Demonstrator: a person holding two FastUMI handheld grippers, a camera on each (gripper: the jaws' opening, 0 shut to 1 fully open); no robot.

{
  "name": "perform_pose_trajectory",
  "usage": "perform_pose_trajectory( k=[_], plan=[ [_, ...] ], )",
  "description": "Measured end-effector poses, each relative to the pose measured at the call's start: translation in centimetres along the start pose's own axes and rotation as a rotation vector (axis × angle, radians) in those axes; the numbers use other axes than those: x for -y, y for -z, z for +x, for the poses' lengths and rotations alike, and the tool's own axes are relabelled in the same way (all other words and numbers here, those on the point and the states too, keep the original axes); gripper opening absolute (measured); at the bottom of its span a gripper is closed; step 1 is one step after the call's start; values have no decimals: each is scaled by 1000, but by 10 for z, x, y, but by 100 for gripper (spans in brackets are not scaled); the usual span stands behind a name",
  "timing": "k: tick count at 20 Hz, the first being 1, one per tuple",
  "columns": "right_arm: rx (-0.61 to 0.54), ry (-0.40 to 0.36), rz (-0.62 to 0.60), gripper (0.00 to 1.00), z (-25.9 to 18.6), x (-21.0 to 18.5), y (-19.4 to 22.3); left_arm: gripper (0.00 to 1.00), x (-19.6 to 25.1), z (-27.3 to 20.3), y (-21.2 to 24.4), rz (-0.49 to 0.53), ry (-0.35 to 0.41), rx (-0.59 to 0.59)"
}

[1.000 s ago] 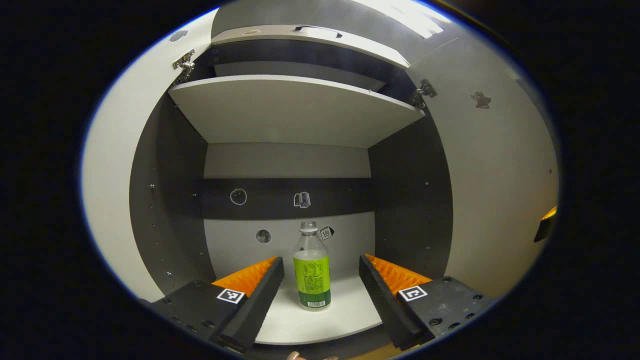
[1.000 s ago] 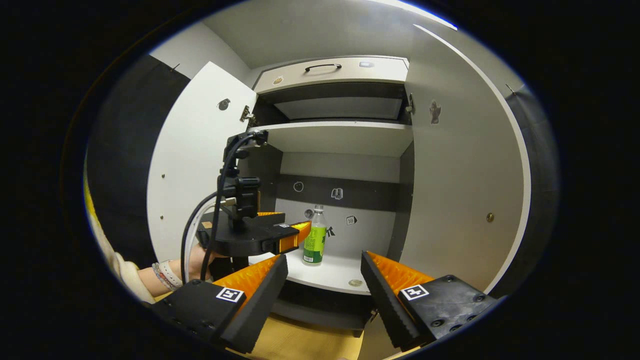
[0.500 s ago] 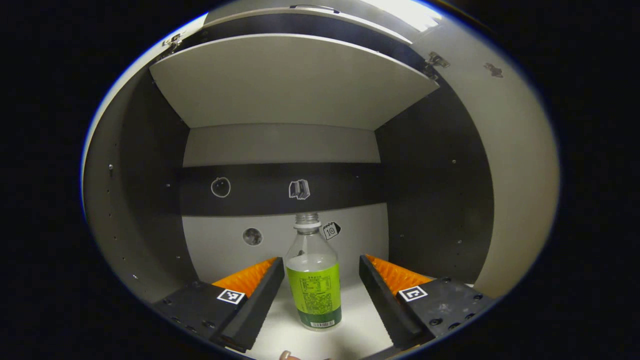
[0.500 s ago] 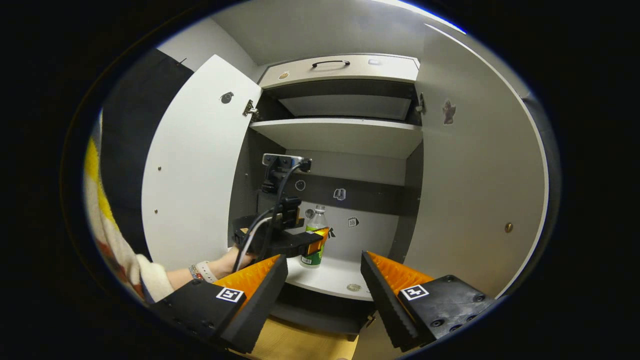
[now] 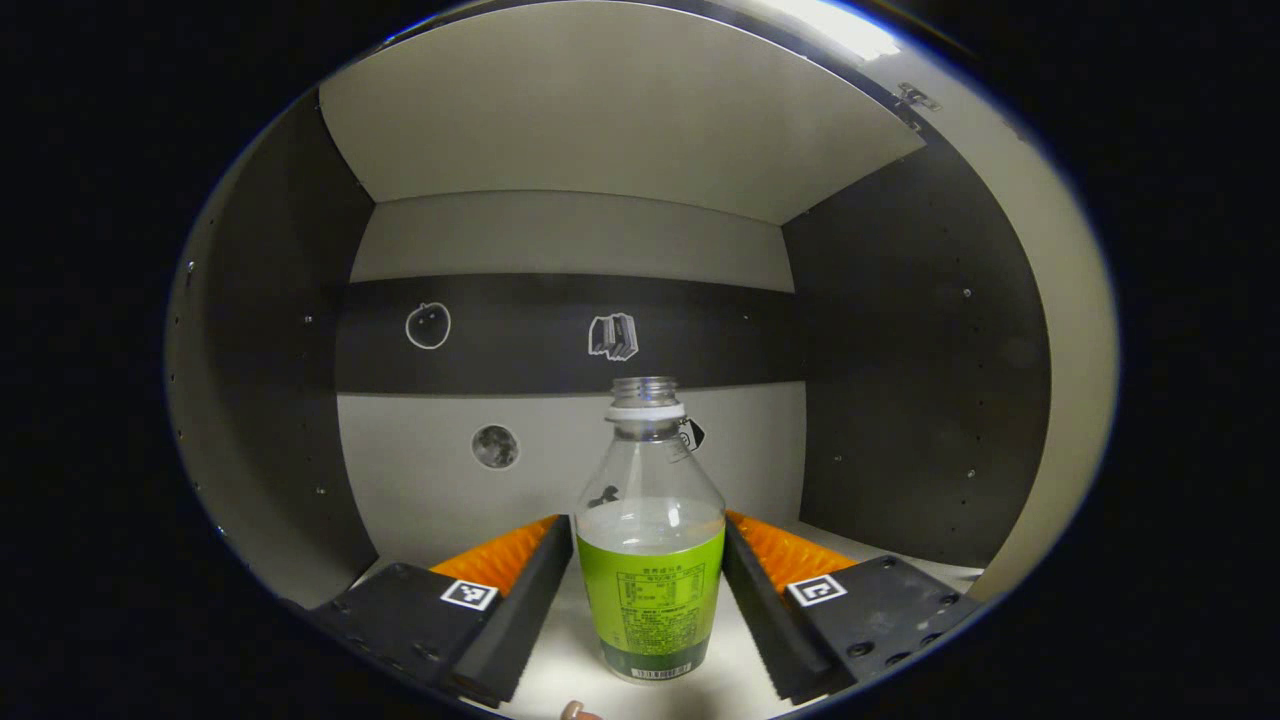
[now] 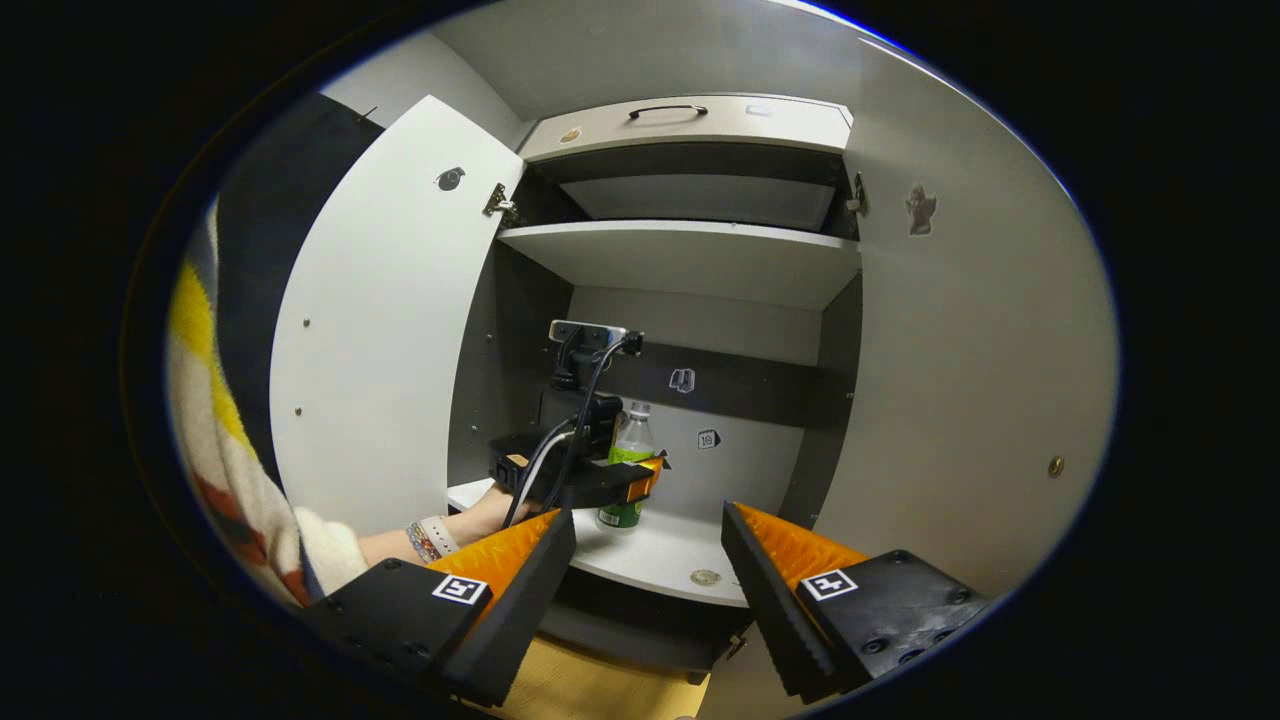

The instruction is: Grasp the bottle in the cabinet with the left hand and place it on the coaster, then close the right door with the right hand and the left door with the left hand.

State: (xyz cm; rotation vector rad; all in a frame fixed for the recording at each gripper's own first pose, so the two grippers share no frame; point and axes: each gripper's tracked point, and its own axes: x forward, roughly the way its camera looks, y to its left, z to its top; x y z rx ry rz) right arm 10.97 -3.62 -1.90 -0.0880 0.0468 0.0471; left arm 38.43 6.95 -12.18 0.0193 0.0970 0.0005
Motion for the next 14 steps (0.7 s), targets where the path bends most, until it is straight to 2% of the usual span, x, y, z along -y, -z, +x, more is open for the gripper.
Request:
perform_pose_trajectory(
  k=[1,4,7,14],
  plan=[
    [0,4,4,98,0,1,-1,79,3,-1,-1,-7,18,-3],
    [9,20,1,98,-3,3,-3,78,12,-11,-7,-39,59,4],
    [5,43,3,98,-12,7,-2,78,11,-31,-19,-48,51,20],
    [26,96,6,98,-50,-1,-11,78,25,-112,-47,-28,103,65]
  ],
)
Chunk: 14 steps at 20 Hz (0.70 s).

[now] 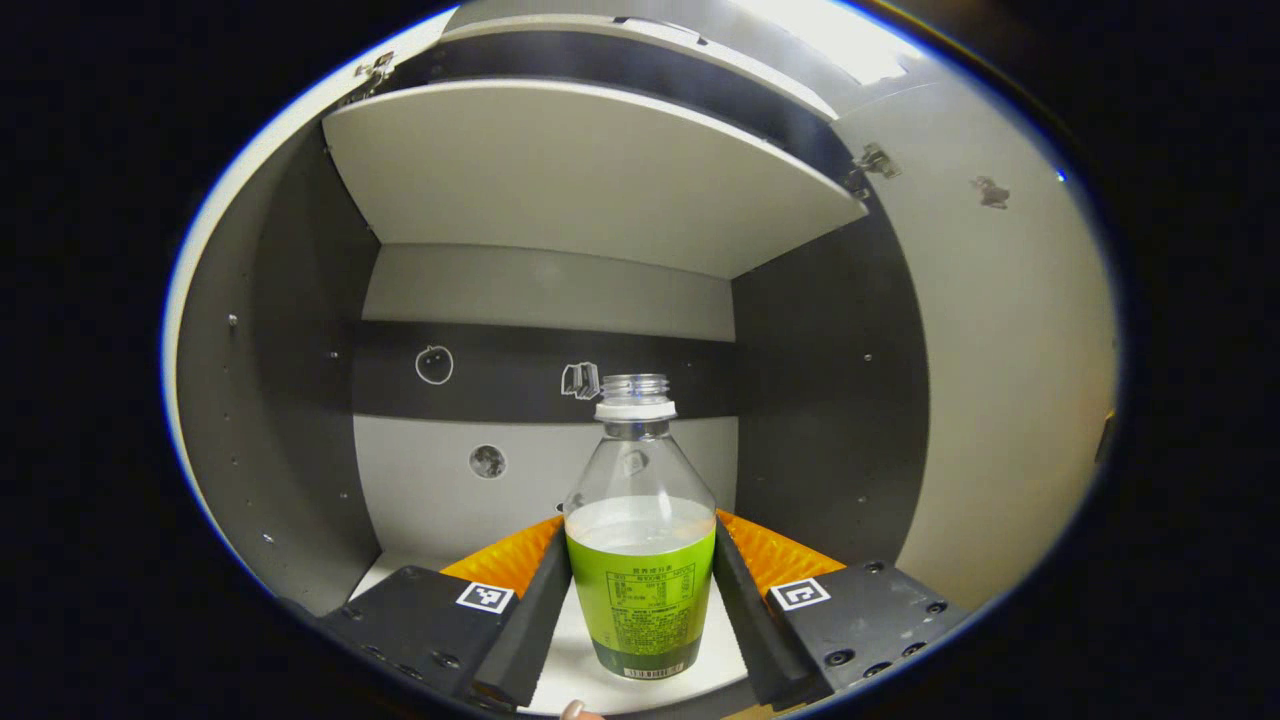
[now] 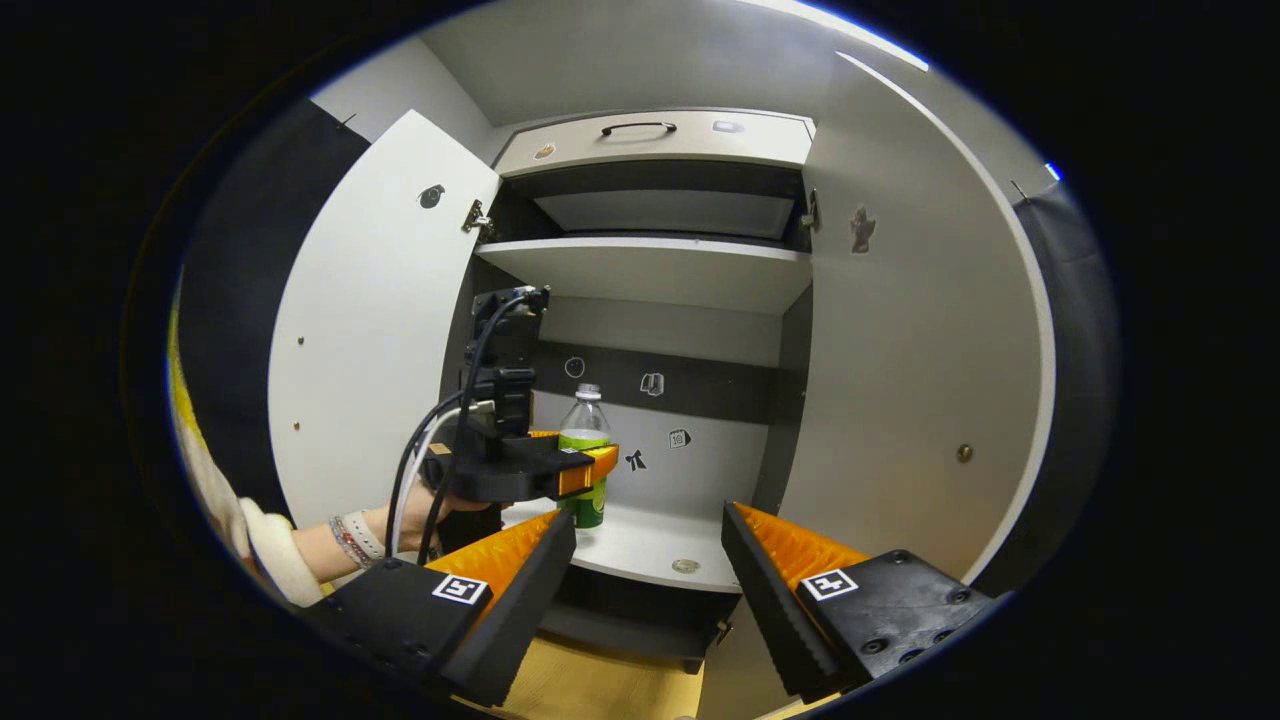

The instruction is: Grasp the bottle in the cabinet with the left hand and place it on the coaster, then close the right door with the right hand and the left door with the left hand.

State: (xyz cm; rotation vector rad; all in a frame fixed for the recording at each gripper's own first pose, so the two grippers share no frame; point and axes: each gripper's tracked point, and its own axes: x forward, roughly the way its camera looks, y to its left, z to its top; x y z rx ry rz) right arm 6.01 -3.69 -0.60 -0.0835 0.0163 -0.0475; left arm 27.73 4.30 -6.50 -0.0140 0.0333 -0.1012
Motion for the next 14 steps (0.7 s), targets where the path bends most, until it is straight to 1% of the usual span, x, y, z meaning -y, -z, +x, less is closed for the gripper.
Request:
perform_pose_trajectory(
  k=[3,5,7,10,11,12,14],
  plan=[
    [-26,35,-44,98,-24,-1,6,80,16,-43,-3,-19,28,-4],
    [-22,46,-51,98,-42,-4,4,80,27,-73,-1,-29,37,-11],
    [-37,55,-43,97,-59,-7,8,78,38,-105,6,-37,47,-31],
    [-51,91,-45,98,-78,-4,11,78,54,-146,21,-33,68,-60],
    [-56,98,-46,94,-82,-4,13,80,59,-159,27,-28,73,-70],
    [-61,99,-49,98,-87,-5,14,78,64,-173,34,-22,76,-79],
    [-71,96,-60,98,-93,-6,17,78,76,-194,46,-15,94,-86]
  ],
)
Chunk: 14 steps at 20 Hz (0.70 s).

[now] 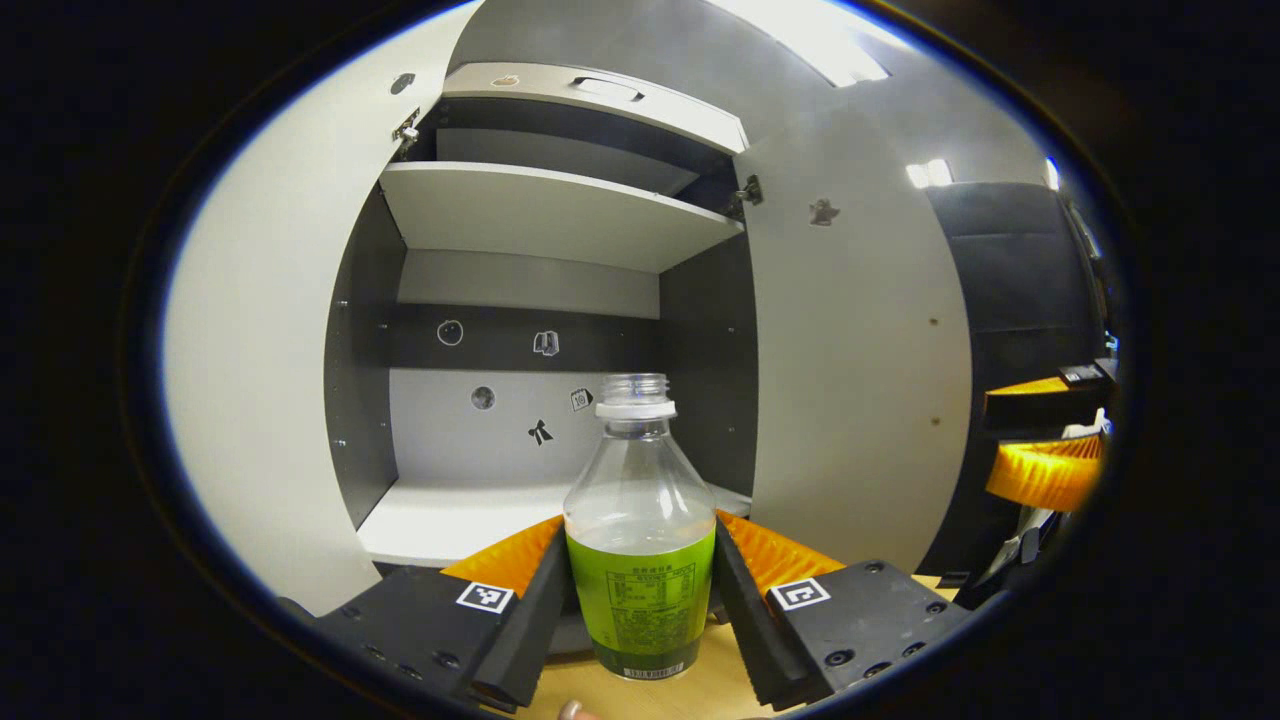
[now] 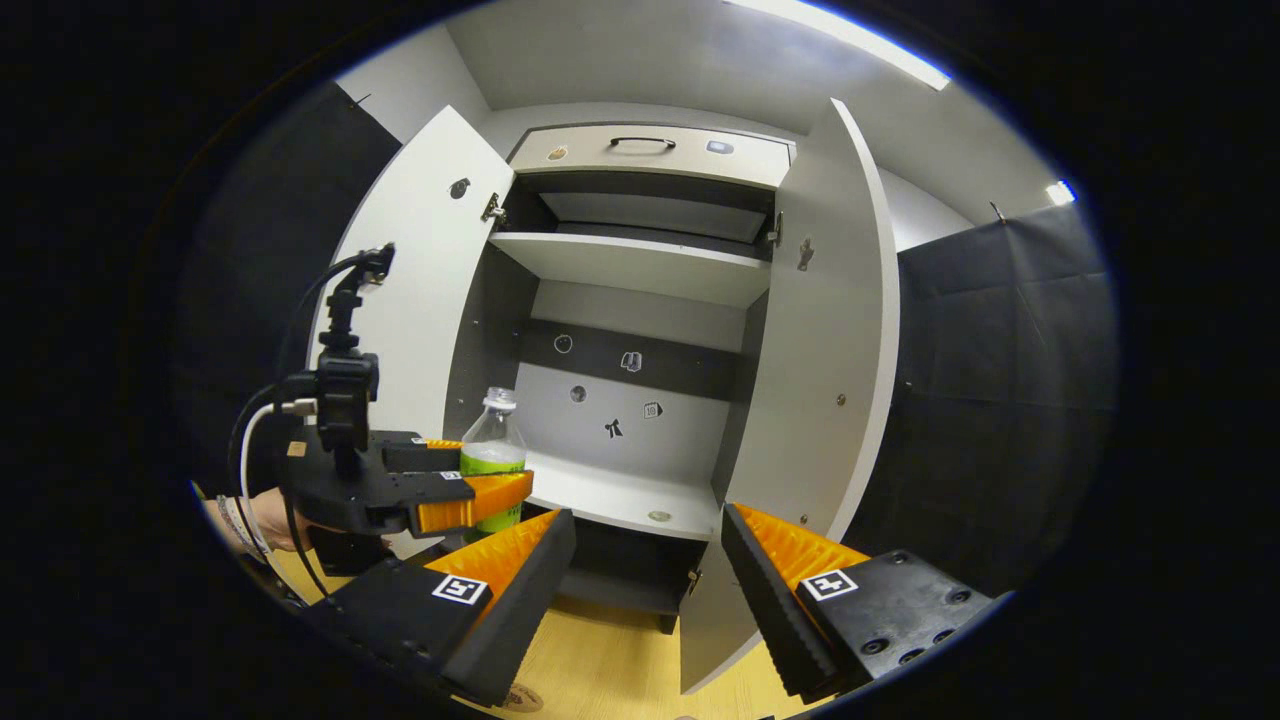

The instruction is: Grasp the bottle in the cabinet with the left hand and place it on the coaster, then close the right door with the right hand and the left door with the left hand.

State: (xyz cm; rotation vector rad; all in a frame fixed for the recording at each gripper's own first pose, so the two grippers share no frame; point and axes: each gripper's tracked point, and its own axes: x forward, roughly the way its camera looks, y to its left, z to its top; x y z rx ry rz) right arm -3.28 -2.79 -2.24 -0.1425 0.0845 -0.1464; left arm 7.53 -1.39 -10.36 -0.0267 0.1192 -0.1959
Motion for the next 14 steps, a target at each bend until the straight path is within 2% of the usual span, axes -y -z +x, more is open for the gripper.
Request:
perform_pose_trajectory(
  k=[6,9,14],
  plan=[
    [15,-9,-45,98,0,10,10,78,42,-39,52,-59,62,16],
    [-19,-26,-28,98,4,17,26,78,61,-53,80,-84,63,35],
    [-17,-41,-16,98,5,16,49,78,92,-77,144,-52,48,-22]
  ],
)
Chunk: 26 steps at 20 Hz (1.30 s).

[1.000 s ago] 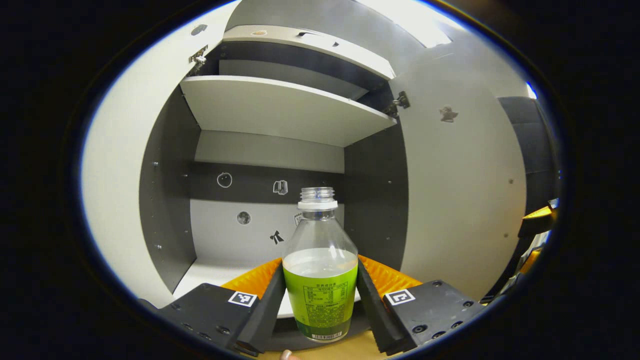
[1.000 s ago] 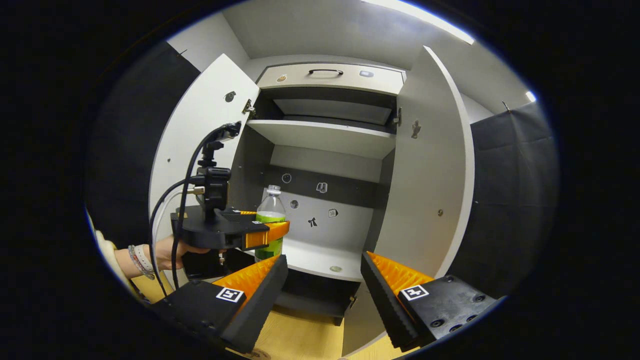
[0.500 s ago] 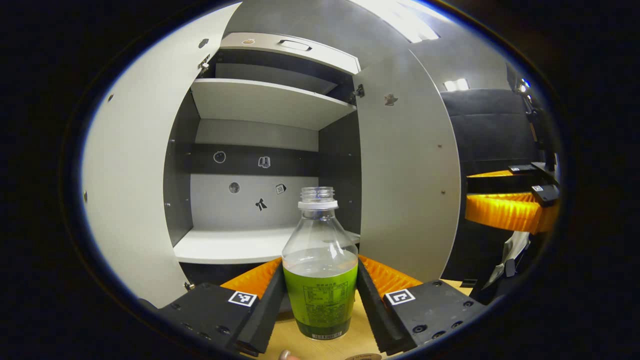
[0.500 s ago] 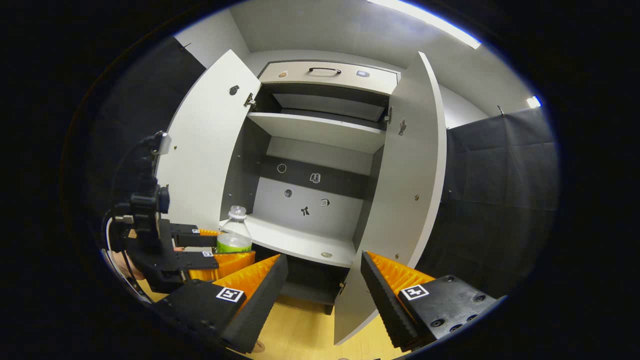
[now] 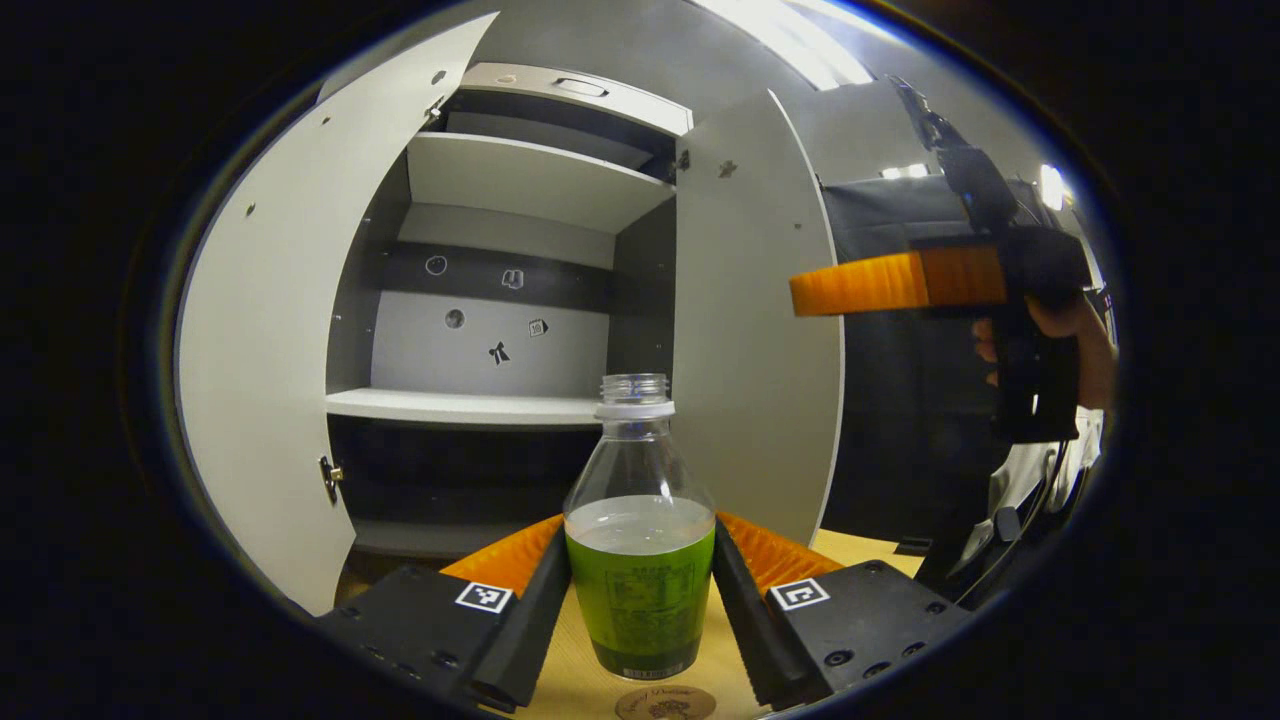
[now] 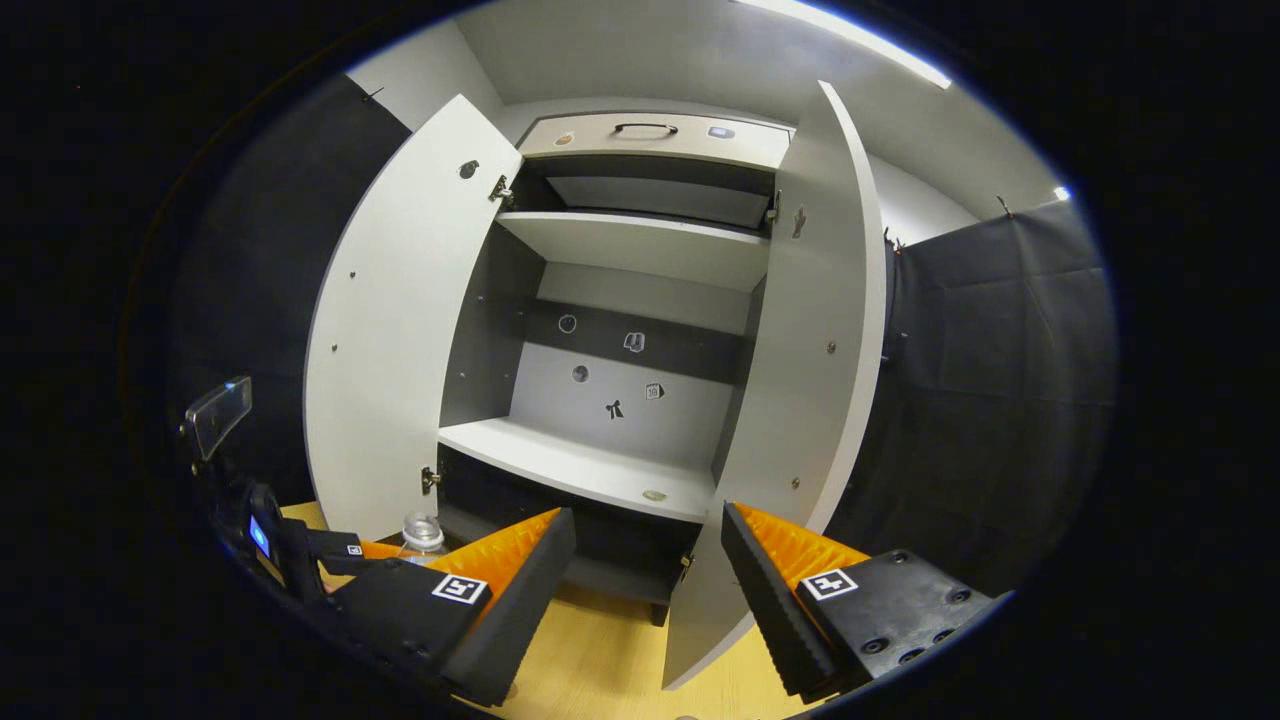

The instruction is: Grasp the bottle in the cabinet with the left hand and place it on the coaster, then close the right door with the right hand and the left door with the left hand.

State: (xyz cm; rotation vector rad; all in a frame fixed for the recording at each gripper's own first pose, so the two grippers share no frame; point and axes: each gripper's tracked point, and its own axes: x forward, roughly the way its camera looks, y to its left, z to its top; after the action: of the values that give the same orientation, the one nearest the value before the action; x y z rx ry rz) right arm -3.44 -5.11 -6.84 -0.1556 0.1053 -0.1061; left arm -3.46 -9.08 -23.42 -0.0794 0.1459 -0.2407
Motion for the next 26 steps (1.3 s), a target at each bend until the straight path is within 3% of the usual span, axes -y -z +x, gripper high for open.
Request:
perform_pose_trajectory(
  k=[5,9,12,20,22,23,26],
  plan=[
    [-49,-34,8,98,-3,-16,46,78,26,-13,47,3,16,46],
    [-122,-73,24,98,-8,-32,91,78,25,-8,92,67,-18,10],
    [-161,-90,34,98,-12,-38,114,78,24,-4,119,47,-27,-16],
    [-216,-97,4,98,-7,-27,144,81,22,-1,137,54,-24,-11],
    [-216,-99,4,98,-4,-25,144,86,21,1,137,53,-30,-17],
    [-216,-99,1,98,-2,-23,143,96,22,3,135,50,-28,-16],
    [-215,-99,-6,98,2,-19,140,98,22,8,125,46,-30,-21]
  ],
)
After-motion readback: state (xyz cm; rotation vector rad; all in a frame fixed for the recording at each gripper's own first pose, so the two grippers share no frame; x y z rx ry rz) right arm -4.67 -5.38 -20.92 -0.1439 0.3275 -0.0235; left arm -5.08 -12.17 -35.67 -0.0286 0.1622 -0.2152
